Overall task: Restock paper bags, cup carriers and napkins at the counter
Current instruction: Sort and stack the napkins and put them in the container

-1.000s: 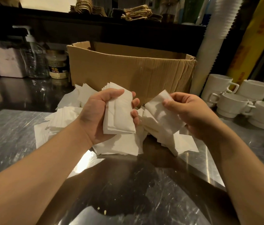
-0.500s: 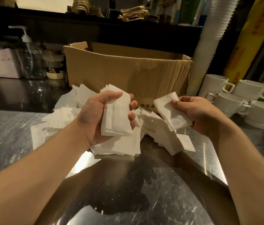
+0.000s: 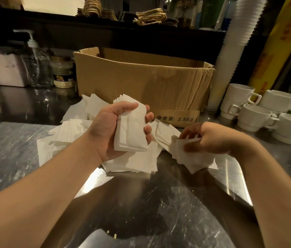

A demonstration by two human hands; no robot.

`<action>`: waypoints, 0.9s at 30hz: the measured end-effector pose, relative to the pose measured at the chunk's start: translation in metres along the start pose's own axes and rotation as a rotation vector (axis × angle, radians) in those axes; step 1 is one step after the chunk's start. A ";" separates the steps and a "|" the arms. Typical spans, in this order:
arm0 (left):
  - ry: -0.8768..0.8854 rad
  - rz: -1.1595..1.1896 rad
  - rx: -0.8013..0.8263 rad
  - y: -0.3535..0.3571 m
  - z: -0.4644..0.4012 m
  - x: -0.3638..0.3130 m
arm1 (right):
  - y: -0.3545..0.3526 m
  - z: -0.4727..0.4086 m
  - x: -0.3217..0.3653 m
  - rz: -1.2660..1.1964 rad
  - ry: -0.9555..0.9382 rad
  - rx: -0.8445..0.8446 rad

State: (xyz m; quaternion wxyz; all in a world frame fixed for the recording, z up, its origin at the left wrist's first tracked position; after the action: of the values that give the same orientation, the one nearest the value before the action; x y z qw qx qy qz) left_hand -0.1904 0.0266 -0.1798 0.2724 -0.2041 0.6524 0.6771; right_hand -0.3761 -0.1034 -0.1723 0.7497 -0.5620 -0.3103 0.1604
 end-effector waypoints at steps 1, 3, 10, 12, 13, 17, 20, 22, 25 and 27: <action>0.001 0.003 0.000 0.000 0.000 0.000 | 0.001 0.000 0.001 -0.010 -0.007 0.019; 0.003 0.000 -0.004 0.001 0.000 0.000 | 0.004 0.000 0.002 -0.006 -0.014 0.052; 0.003 -0.025 -0.037 -0.001 0.000 0.000 | 0.006 -0.003 0.005 0.003 -0.018 0.028; 0.003 -0.031 -0.045 -0.001 0.000 0.000 | 0.005 -0.004 0.005 0.006 -0.016 0.025; 0.001 -0.032 -0.046 -0.001 0.000 0.001 | 0.004 -0.004 0.005 0.009 -0.022 0.020; 0.001 -0.025 -0.043 -0.002 0.000 0.001 | 0.000 -0.002 0.009 -0.025 -0.085 -0.050; 0.005 -0.028 -0.028 0.000 0.000 0.001 | -0.009 0.003 0.011 -0.238 -0.177 -0.178; 0.011 -0.037 -0.023 0.000 0.000 0.000 | -0.016 0.009 0.013 -0.430 -0.240 -0.235; 0.015 -0.041 -0.005 0.001 0.000 0.000 | -0.020 0.013 0.016 -0.640 -0.284 -0.230; 0.016 -0.038 0.002 0.001 0.000 0.000 | -0.019 0.013 0.017 -0.709 -0.288 -0.203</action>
State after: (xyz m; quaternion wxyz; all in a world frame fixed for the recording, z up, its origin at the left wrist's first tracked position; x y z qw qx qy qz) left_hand -0.1906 0.0268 -0.1789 0.2804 -0.2216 0.6513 0.6694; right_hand -0.3736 -0.0899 -0.1470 0.6481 -0.4632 -0.6012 -0.0627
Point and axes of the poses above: each hand's wrist, its own z-axis away from the middle knuckle, its own y-axis out of the palm, x = y × z, the point moved 5 cm from there along -z, towards the middle knuckle, and after that the axes turned 10 degrees about z, right-handed, at the moved point
